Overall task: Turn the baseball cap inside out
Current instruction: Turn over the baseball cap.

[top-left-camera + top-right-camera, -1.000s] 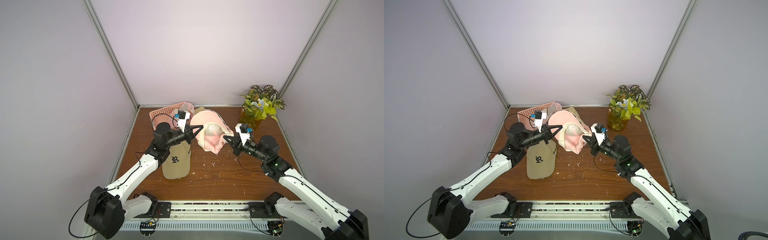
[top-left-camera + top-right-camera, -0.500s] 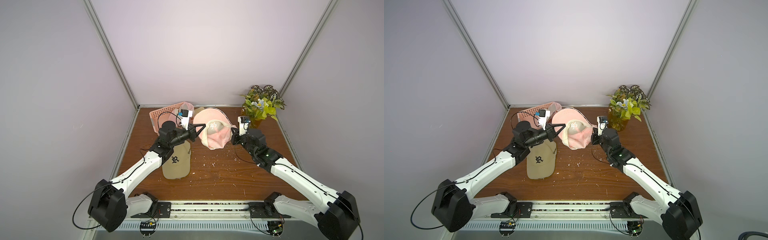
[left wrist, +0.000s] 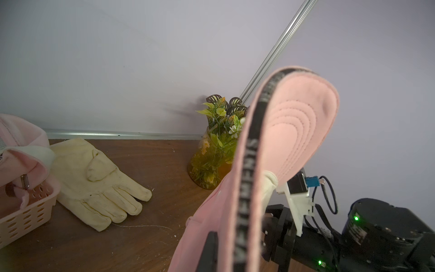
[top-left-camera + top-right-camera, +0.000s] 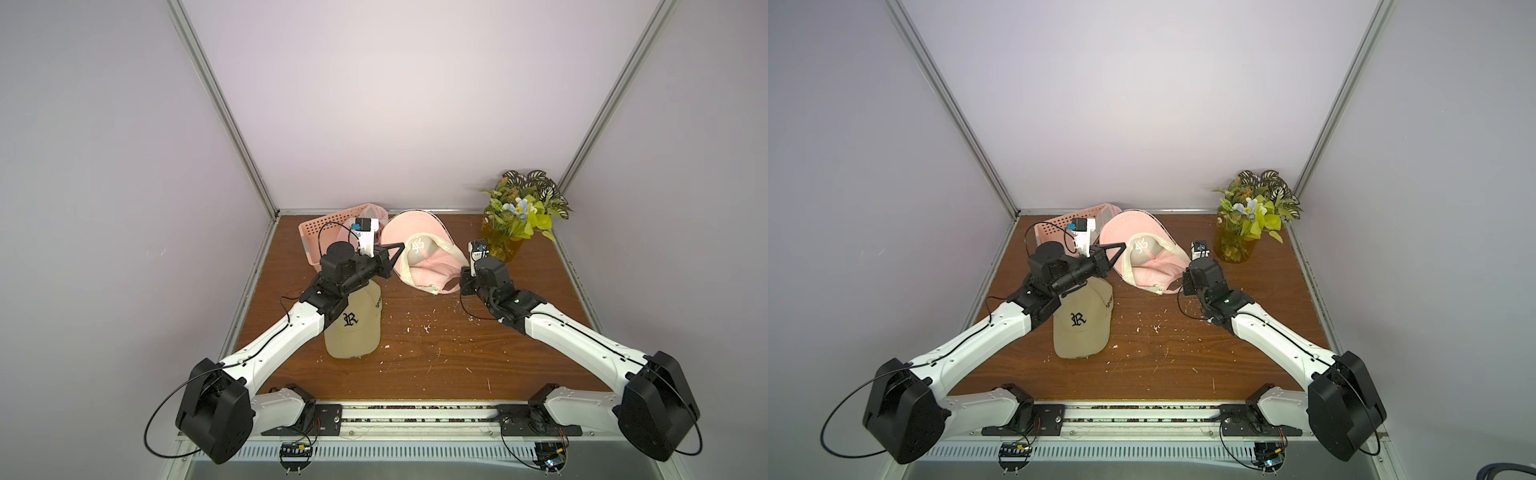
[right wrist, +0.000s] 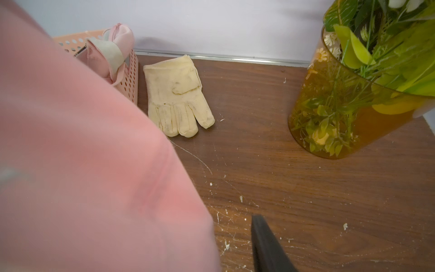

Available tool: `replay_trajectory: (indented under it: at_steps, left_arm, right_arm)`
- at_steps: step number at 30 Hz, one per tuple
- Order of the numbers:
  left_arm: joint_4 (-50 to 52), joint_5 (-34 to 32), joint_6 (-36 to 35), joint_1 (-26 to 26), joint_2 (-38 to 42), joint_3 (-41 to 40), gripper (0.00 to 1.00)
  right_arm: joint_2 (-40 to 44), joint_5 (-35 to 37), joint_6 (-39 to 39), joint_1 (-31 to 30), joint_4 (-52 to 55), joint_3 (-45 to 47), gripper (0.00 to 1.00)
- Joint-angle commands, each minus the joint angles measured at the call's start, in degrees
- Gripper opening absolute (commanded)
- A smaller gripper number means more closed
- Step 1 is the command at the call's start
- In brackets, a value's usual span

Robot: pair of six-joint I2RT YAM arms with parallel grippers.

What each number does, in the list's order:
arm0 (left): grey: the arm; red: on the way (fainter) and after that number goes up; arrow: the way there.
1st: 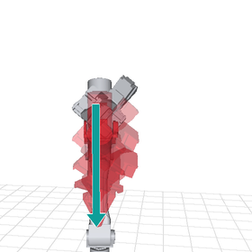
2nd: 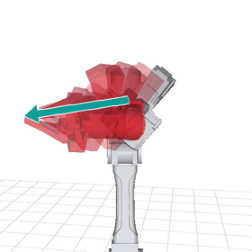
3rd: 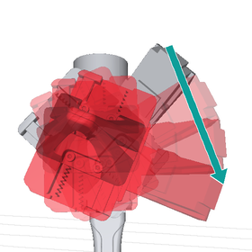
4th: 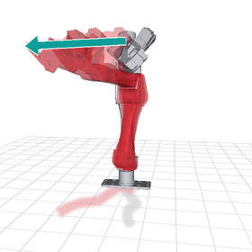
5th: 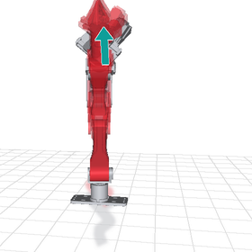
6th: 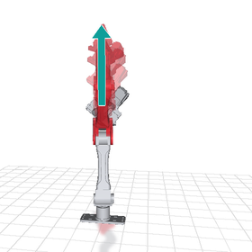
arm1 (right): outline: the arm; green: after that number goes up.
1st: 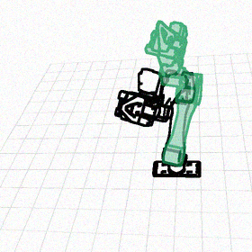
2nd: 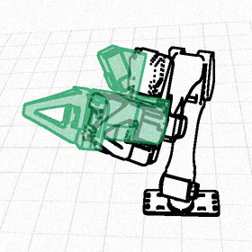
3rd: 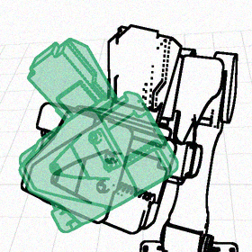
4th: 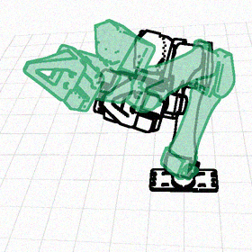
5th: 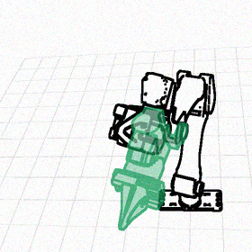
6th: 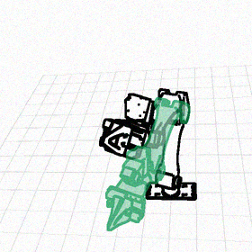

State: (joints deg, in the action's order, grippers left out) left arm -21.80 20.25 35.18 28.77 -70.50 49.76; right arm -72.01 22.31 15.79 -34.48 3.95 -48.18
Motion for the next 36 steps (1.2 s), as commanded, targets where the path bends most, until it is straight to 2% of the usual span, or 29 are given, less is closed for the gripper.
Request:
replay_trajectory:
  at_steps: [1,6,11,15,18,24,27,29,30,31,33,36]
  left_arm:
    - [-8.6,-2.1,1.9,-0.8,2.0,2.9,0.0]
    - [-8.0,-3.1,-0.1,-0.7,1.9,2.2,0.0]
    - [-8.7,-10.0,-5.3,0.8,0.3,0.5,0.0]
    - [-12.0,-14.5,-8.5,1.8,-2.3,-1.2,0.0]
    - [-16.4,-15.3,-10.1,2.2,-4.2,-3.1,0.0]
    - [-21.6,-15.9,-13.7,3.4,-8.1,-5.1,0.0]
    - [-24.2,-16.2,-14.9,4.1,-9.2,-6.8,0.0]
    - [-23.9,-14.9,-14.2,4.2,-9.3,-7.1,0.0]
    - [-23.1,-13.9,-13.3,4.3,-9.0,-7.2,0.0]
    - [-22.3,-12.8,-11.9,4.4,-8.7,-7.1,0.0]
    - [-19.2,-12.5,-8.8,4.7,-7.8,-6.8,0.01]
    - [-11.4,-14.9,-2.6,5.4,-7.5,-4.6,0.01]
  right_arm:
    - [0.1,1.0,0.1,0.4,3.8,0.6,0.37]
    - [-0.1,-2.7,0.1,0.4,4.4,0.1,0.37]
    - [-1.5,-10.8,-0.4,0.5,6.6,-1.0,0.41]
    - [-0.1,-16.5,0.3,1.1,5.7,0.5,0.24]
    - [1.6,-19.7,0.7,1.9,5.3,1.5,0.12]
    - [4.5,-23.7,2.1,3.5,5.3,2.1,0.07]
    - [5.3,-25.0,3.1,4.4,4.7,2.5,0.14]
    - [6.1,-25.7,3.1,4.7,3.4,3.2,0.28]
    - [6.6,-25.1,3.0,4.8,2.7,3.5,0.39]
    - [7.2,-24.2,2.5,4.8,1.9,3.7,0.46]
    - [9.3,-22.4,0.5,4.8,-0.7,5.2,0.54]
    - [13.9,-21.5,-4.5,4.6,-8.0,9.9,0.57]
